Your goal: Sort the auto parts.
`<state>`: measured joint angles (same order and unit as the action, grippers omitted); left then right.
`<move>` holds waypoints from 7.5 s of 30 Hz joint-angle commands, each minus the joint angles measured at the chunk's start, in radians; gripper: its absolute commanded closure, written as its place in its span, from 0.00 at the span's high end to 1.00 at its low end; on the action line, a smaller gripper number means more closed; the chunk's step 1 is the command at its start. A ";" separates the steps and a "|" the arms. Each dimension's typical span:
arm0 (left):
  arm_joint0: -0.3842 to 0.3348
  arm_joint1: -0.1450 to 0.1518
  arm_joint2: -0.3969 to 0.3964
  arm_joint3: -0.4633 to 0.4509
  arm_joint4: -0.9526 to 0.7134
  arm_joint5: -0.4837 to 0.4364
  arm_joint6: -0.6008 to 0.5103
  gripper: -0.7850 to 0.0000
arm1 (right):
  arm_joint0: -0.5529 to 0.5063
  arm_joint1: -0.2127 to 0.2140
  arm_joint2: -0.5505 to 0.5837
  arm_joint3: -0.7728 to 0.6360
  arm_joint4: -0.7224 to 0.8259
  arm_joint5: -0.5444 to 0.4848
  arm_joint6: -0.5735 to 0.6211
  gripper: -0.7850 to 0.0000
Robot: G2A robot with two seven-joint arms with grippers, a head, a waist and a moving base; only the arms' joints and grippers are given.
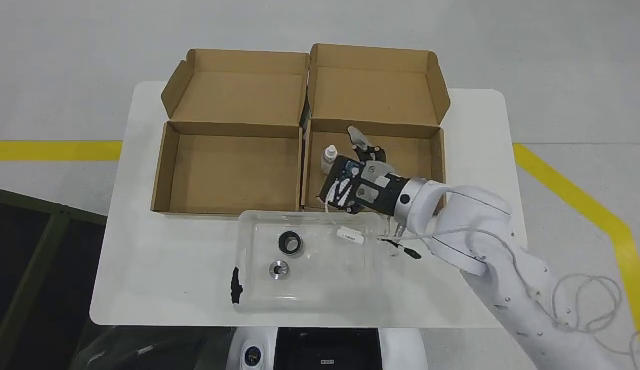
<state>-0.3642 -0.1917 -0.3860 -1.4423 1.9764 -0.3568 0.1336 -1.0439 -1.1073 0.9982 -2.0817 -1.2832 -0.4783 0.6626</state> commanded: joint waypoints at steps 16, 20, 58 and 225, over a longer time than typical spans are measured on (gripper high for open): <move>0.000 0.000 0.000 0.000 0.000 0.000 0.000 1.00 | -0.095 -0.018 -0.140 -0.001 -0.067 -0.002 -0.142 1.00; 0.000 0.000 0.000 0.000 0.000 0.000 0.000 1.00 | -0.097 -0.027 -0.183 0.042 -0.054 -0.022 -0.151 1.00; 0.000 0.000 0.000 0.000 0.000 0.000 0.000 1.00 | -0.086 -0.067 -0.286 0.243 -0.052 -0.101 -0.199 1.00; 0.000 0.000 0.000 0.000 0.000 0.000 0.000 1.00 | 0.176 -0.168 -0.158 0.504 0.069 0.004 -0.454 0.00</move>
<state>-0.3642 -0.1916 -0.3860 -1.4423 1.9764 -0.3568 0.1336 -0.8801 -1.2705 0.8488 -1.5945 -1.2138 -0.4837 0.2077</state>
